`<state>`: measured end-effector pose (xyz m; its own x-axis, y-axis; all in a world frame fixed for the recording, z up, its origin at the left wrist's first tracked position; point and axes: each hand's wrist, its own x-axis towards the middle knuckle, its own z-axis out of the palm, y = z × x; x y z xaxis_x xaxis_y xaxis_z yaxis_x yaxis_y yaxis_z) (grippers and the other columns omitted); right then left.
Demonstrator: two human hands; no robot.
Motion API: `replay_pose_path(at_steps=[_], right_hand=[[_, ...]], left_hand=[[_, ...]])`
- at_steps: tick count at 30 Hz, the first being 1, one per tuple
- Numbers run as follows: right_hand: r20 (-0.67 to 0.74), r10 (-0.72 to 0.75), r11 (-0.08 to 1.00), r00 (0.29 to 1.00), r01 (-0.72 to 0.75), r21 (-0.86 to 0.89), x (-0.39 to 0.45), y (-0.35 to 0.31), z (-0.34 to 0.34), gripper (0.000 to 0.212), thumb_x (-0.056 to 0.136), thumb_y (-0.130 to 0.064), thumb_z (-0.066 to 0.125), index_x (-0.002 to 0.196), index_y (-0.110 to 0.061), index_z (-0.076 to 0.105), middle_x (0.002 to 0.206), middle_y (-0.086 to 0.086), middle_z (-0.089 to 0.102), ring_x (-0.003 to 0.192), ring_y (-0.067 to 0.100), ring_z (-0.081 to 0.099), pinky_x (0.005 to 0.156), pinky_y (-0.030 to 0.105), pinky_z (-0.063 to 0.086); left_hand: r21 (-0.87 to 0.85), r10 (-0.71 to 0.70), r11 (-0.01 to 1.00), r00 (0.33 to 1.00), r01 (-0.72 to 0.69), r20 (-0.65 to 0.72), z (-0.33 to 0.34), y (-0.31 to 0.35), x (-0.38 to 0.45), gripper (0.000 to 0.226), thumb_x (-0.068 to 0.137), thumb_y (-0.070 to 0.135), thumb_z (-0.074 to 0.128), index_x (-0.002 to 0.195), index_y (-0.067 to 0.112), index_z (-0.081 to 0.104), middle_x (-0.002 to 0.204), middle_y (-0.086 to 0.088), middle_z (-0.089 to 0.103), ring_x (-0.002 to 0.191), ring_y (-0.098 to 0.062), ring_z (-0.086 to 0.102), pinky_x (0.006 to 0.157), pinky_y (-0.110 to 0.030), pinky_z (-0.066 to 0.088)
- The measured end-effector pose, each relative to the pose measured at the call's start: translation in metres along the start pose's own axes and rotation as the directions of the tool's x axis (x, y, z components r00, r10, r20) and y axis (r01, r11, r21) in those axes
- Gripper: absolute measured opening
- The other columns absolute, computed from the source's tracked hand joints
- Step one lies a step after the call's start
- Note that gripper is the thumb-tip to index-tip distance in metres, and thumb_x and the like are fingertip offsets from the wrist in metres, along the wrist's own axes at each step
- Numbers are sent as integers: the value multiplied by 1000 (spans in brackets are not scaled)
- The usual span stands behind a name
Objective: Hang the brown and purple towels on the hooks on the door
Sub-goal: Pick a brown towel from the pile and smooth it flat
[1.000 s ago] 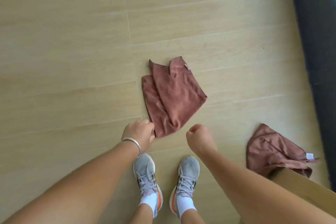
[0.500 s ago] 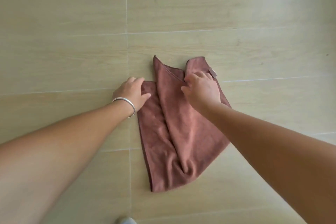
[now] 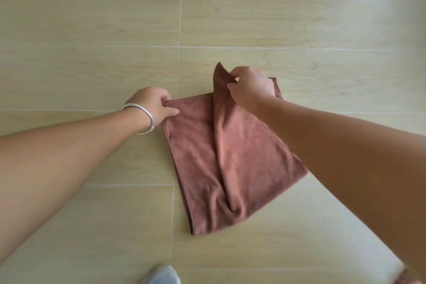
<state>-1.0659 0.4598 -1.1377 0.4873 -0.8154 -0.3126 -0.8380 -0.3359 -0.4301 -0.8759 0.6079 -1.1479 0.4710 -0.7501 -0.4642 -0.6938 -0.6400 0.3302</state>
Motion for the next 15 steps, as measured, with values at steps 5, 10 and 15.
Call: replay_pose_path(at_steps=[5,10,15], right_hand=[[-6,95,995,995,-95,32,-42,-9,-112,27,87,-23,53,106,-33,69,109,-3,68,104,25,60,90,38,50],[-145,164,979,976,-143,143,-75,-57,-230,36,81,-11,41,89,-32,69,104,1,59,98,26,57,82,30,46],[-211,199,959,957,-147,241,-89,-132,-341,34,75,-15,42,87,-33,68,106,-3,66,94,22,61,81,30,49]], left_hand=[[53,6,999,978,5,-208,-94,8,-66,15,83,42,65,90,31,70,81,5,67,78,-27,57,62,-29,38],[-26,-37,999,940,30,-340,-229,37,-110,16,84,38,64,89,25,71,86,-5,70,79,-30,59,66,-32,45],[-84,-49,996,892,12,-450,-370,66,-144,14,80,41,67,85,28,70,78,1,66,74,-27,57,65,-30,41]])
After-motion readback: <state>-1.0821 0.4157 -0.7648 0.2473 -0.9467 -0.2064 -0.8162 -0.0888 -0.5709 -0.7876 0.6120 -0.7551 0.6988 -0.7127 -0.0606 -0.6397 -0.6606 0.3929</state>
